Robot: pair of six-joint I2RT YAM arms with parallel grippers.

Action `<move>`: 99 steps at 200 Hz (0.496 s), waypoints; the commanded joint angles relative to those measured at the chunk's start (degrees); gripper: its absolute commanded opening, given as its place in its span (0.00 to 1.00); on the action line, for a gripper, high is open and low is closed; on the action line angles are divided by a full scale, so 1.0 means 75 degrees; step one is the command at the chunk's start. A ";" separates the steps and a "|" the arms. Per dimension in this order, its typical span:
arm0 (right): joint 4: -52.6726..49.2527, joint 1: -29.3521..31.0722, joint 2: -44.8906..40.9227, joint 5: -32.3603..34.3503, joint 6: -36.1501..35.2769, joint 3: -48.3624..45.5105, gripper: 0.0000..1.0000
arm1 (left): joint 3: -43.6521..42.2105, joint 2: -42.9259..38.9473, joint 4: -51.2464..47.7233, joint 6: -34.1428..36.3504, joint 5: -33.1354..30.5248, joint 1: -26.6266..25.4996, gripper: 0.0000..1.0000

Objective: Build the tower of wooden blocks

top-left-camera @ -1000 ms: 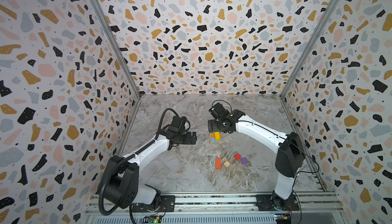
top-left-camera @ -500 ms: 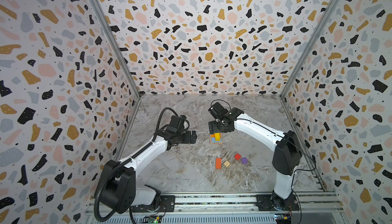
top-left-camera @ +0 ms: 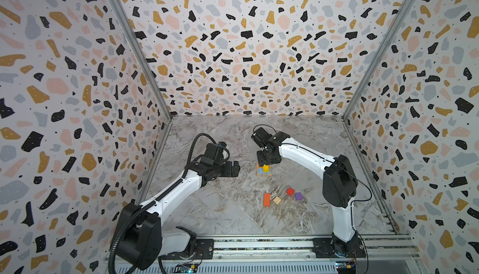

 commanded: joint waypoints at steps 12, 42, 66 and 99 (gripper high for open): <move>-0.0036 -0.0019 0.0025 -0.0097 0.0013 -0.0021 0.59 | -0.0061 -0.0084 0.0180 0.0029 0.0192 0.0025 1.00; 0.0006 -0.0029 0.0178 -0.0086 0.0019 0.0009 0.59 | -0.0061 -0.0084 0.0187 0.0029 0.0191 0.0035 1.00; 0.0015 -0.0039 0.0305 -0.0074 0.0042 0.0085 0.58 | -0.0062 -0.0094 0.0173 0.0031 0.0198 0.0025 1.00; 0.0025 -0.0055 0.0426 -0.0051 0.0095 0.0156 0.56 | -0.0055 -0.0097 0.0161 0.0069 0.0207 0.0029 1.00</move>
